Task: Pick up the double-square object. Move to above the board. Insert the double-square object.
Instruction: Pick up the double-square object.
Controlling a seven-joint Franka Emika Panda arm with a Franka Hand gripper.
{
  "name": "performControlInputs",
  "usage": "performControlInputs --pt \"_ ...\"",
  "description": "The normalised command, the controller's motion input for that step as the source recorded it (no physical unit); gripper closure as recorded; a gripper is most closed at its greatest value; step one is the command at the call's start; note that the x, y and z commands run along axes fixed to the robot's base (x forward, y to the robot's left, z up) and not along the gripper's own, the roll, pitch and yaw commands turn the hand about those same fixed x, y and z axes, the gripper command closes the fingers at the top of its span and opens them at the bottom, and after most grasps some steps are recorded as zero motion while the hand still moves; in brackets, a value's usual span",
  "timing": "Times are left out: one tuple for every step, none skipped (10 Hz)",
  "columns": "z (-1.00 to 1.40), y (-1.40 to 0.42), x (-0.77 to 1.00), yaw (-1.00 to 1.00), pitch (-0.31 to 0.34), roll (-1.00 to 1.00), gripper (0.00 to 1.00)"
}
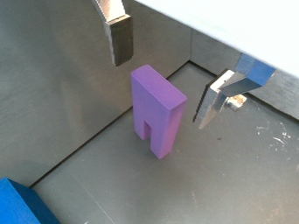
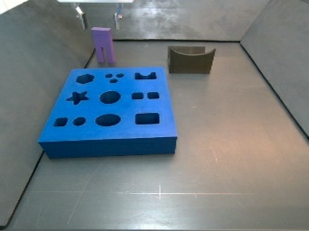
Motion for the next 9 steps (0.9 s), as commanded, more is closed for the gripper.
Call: performControlInputs --pt "-0.27 0.0 0.0 -0.23 -0.046 -0.39 0.0" --pt "-0.23 0.0 -0.02 -0.41 0.0 -0.34 0.0" --pt "-0.21 0.0 -0.03 -0.42 0.0 -0.28 0.0" --pt "-0.15 0.05 -0.01 -0.43 0.0 -0.24 0.0" --pt "-0.15 0.05 -0.01 -0.37 0.0 -0.24 0.0" --pt "-0.16 0.04 0.0 -0.26 0.0 -0.23 0.0" --pt "-0.17 0.05 0.0 -0.19 0.0 -0.18 0.0" --pt "-0.15 0.08 0.0 -0.1 0.0 -0.07 0.0" --pt "-0.1 0.05 0.04 -0.04 0.0 0.0 0.0"
